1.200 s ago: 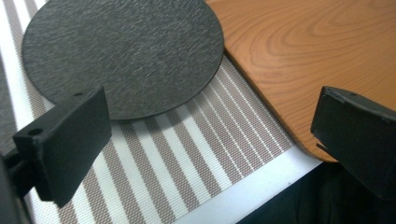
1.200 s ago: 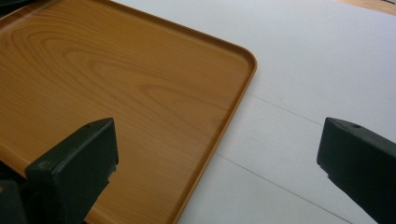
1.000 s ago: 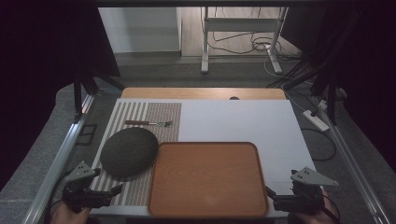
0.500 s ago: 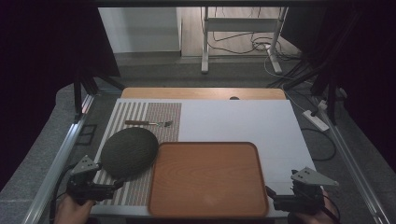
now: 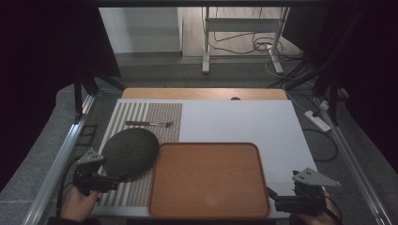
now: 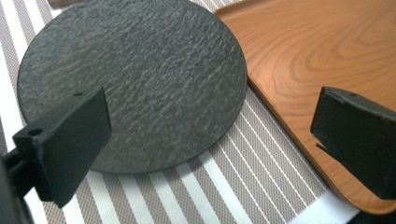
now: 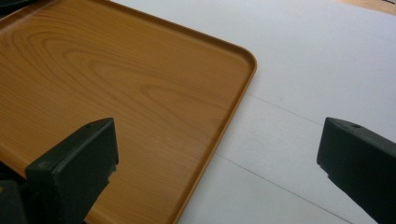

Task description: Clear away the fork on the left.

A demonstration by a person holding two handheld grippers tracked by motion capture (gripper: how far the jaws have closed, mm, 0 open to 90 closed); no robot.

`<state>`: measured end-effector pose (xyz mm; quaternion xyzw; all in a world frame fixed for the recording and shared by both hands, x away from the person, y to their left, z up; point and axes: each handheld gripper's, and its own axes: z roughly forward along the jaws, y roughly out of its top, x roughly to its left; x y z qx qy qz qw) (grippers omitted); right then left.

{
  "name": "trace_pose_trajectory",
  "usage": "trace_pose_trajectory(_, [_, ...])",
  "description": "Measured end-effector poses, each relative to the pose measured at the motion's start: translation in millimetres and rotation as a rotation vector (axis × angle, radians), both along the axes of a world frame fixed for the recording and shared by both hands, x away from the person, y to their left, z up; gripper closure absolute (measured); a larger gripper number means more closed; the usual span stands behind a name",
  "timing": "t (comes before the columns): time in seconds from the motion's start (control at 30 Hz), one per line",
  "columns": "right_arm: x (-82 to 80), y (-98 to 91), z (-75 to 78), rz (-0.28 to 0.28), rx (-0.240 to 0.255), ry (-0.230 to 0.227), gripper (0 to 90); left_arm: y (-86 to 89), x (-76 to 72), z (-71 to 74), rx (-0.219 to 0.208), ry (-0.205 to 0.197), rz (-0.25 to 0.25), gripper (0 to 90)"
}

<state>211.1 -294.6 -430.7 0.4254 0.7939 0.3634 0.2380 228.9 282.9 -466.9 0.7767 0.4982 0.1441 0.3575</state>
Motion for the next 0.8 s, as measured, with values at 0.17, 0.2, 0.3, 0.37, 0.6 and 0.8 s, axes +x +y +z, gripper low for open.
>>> trace_pose_trajectory(0.17, [-0.2,0.0,0.1,0.001,0.000,-0.001,0.0,-1.6,13.2,-2.3,-0.007,0.006,-0.013,0.0])
trace_pose_trajectory(0.2, [-0.2,0.1,0.1,0.001,0.000,-0.001,0.0,-1.8,15.7,-2.5,-0.009,0.006,-0.013,0.0])
trace_pose_trajectory(0.3, [-0.5,0.3,0.1,0.002,-0.004,-0.003,0.0,-1.9,23.6,-3.1,-0.001,0.003,-0.017,0.0])
trace_pose_trajectory(0.37, [-0.6,0.5,0.1,0.002,-0.006,-0.006,0.0,-2.0,31.6,-4.9,-0.002,0.009,-0.020,0.0])
trace_pose_trajectory(0.6, [-0.9,0.7,0.1,0.003,-0.007,-0.010,0.0,-3.6,47.6,-9.0,0.017,0.024,-0.024,0.0])
trace_pose_trajectory(0.8, [-0.9,1.2,-0.1,0.004,-0.011,-0.011,0.0,-5.7,65.2,-13.7,0.027,0.045,-0.028,0.0])
